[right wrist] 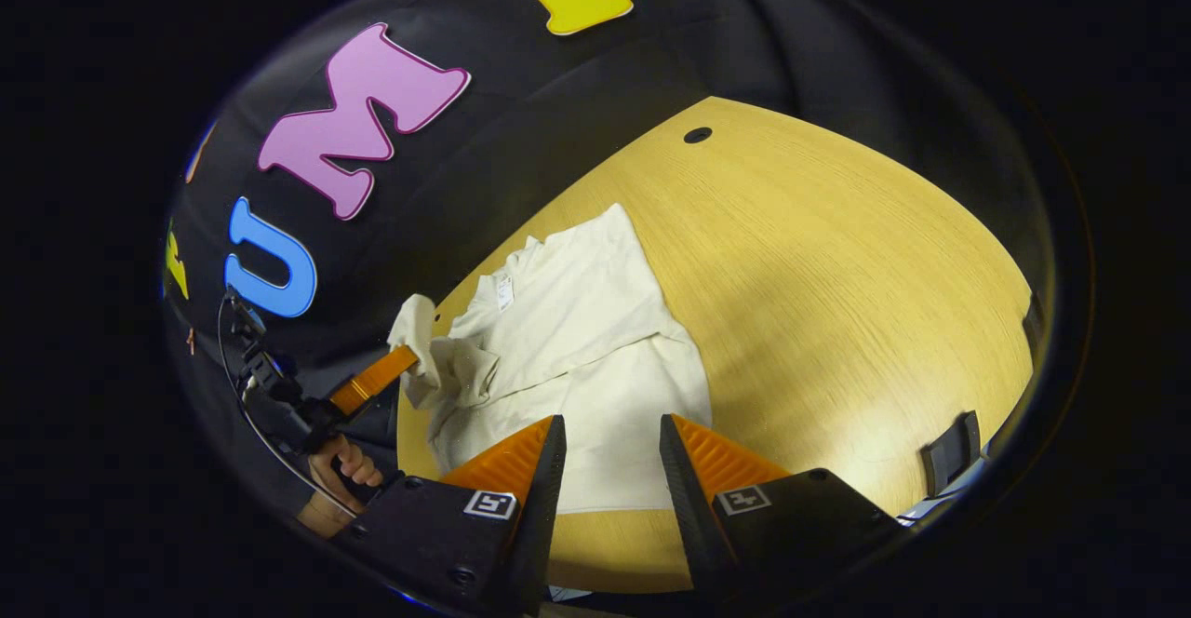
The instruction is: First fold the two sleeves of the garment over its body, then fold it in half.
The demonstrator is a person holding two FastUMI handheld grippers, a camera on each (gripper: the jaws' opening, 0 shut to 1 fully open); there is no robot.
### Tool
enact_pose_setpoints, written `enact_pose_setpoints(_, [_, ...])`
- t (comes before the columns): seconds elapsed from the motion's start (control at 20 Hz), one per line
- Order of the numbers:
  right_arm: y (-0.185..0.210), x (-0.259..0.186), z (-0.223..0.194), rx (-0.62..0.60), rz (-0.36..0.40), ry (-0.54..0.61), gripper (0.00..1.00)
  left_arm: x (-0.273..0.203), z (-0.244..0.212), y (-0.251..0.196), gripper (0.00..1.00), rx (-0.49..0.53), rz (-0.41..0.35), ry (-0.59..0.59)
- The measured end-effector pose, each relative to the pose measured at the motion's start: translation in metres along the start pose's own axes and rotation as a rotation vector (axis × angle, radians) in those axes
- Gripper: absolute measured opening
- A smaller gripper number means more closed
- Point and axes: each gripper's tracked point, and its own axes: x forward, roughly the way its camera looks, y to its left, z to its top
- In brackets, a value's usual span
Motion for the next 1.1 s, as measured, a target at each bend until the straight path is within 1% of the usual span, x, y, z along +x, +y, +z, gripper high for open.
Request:
enact_pose_setpoints(0.05, [-0.005, 0.0, -0.001, 0.003, -0.005, 0.007, 0.62, 0.012, -0.012, -0.012, 0.08, 0.014, -0.011, 0.026])
enact_pose_setpoints(0.2, [-0.017, 0.003, -0.003, 0.013, -0.018, 0.026, 0.63, 0.046, -0.044, -0.032, 0.08, 0.067, -0.018, 0.111])
enact_pose_setpoints(0.25, [-0.021, 0.004, -0.005, 0.016, -0.02, 0.034, 0.8, 0.054, -0.055, -0.038, 0.07, 0.076, -0.017, 0.139])
enact_pose_setpoints(0.3, [-0.025, 0.005, -0.006, 0.018, -0.023, 0.041, 0.63, 0.063, -0.065, -0.041, 0.08, 0.083, -0.007, 0.159])
enact_pose_setpoints(0.5, [-0.035, 0.01, -0.012, 0.018, -0.034, 0.075, 0.63, 0.083, -0.095, -0.051, 0.08, 0.121, 0.033, 0.23])
enact_pose_setpoints(0.55, [-0.038, 0.012, -0.013, 0.015, -0.037, 0.081, 0.46, 0.088, -0.099, -0.051, 0.11, 0.131, 0.042, 0.235])
enact_pose_setpoints(0.6, [-0.04, 0.013, -0.014, 0.011, -0.04, 0.085, 0.63, 0.09, -0.1, -0.053, 0.12, 0.139, 0.047, 0.237])
enact_pose_setpoints(0.65, [-0.041, 0.013, -0.015, 0.009, -0.041, 0.089, 0.63, 0.091, -0.103, -0.052, 0.15, 0.145, 0.049, 0.239])
enact_pose_setpoints(0.7, [-0.043, 0.015, -0.015, 0.008, -0.042, 0.091, 0.8, 0.091, -0.106, -0.053, 0.17, 0.148, 0.047, 0.251])
enact_pose_setpoints(0.75, [-0.044, 0.015, -0.015, 0.005, -0.046, 0.094, 0.63, 0.092, -0.109, -0.052, 0.22, 0.148, 0.044, 0.26])
enact_pose_setpoints(0.8, [-0.046, 0.016, -0.017, 0.004, -0.049, 0.097, 0.63, 0.093, -0.111, -0.053, 0.25, 0.142, 0.035, 0.271])
enact_pose_setpoints(0.85, [-0.047, 0.017, -0.018, 0.002, -0.051, 0.098, 0.63, 0.094, -0.114, -0.054, 0.34, 0.139, 0.036, 0.275])
enact_pose_setpoints(0.9, [-0.048, 0.017, -0.018, -0.004, -0.056, 0.097, 0.63, 0.092, -0.114, -0.056, 0.37, 0.135, 0.028, 0.281])
enact_pose_setpoints(0.95, [-0.048, 0.019, -0.019, -0.01, -0.059, 0.099, 0.8, 0.088, -0.115, -0.058, 0.44, 0.13, 0.021, 0.285])
enact_pose_setpoints(1.0, [-0.048, 0.02, -0.021, -0.016, -0.06, 0.102, 0.46, 0.082, -0.115, -0.061, 0.5, 0.126, 0.011, 0.288])
enact_pose_setpoints(1.05, [-0.048, 0.023, -0.024, -0.022, -0.062, 0.105, 0.63, 0.074, -0.113, -0.063, 0.62, 0.131, 0.001, 0.279])
enact_pose_setpoints(1.1, [-0.047, 0.023, -0.027, -0.027, -0.063, 0.111, 0.63, 0.065, -0.11, -0.062, 0.67, 0.139, 0.004, 0.266])
